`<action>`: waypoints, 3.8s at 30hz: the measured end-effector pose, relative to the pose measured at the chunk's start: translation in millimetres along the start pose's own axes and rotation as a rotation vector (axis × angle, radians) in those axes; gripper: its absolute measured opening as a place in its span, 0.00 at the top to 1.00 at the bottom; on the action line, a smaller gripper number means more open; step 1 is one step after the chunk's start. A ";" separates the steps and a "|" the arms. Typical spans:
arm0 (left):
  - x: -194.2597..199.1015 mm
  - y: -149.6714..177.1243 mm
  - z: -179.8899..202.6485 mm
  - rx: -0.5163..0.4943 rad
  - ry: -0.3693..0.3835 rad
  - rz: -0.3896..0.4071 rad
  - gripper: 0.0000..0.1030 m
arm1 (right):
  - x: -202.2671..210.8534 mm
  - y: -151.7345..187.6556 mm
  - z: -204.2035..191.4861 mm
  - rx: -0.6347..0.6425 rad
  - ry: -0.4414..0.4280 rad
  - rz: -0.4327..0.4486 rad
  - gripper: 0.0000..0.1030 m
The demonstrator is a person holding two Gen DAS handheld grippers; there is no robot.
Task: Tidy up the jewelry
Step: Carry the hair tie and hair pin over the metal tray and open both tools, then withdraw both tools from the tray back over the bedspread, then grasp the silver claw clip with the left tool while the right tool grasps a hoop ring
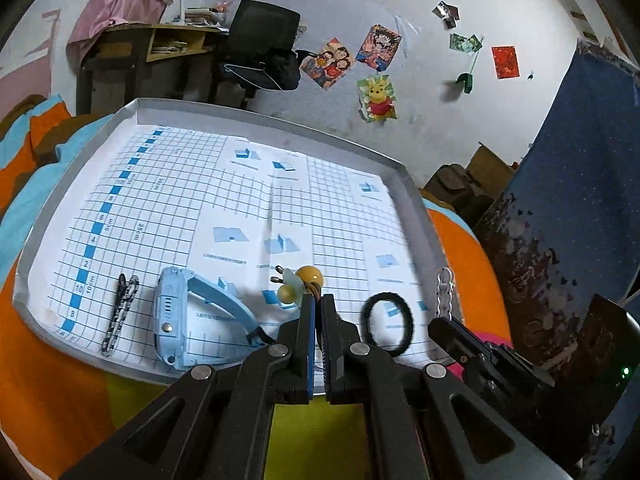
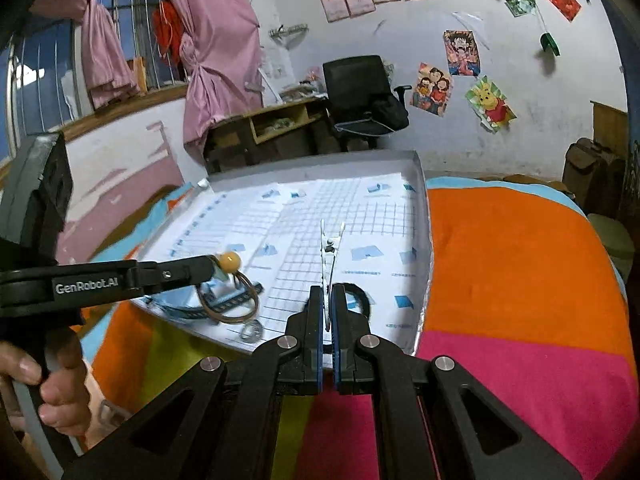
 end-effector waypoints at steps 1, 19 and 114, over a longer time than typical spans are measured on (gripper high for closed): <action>-0.3 -0.1 -1.1 -0.003 -0.008 -0.001 0.97 | -3.4 1.2 1.7 0.000 0.004 -0.008 0.96; 47.5 1.1 -4.6 -0.001 -0.073 0.092 0.31 | 7.5 1.0 12.8 -0.022 0.070 0.007 0.71; 325.3 242.7 -34.9 -0.061 -0.331 0.335 0.00 | 331.3 159.5 -83.8 -0.026 0.137 0.173 0.01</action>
Point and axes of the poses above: each gripper's, at about its wrist camera, not at the fingertips, and x roughly against the way its jaws point, z to its right, y to its underside, the point moved 4 cm from there along -x, roughly the way its jaws point, and after that the axes turned 1 degree about z, right-handed, at the moved point
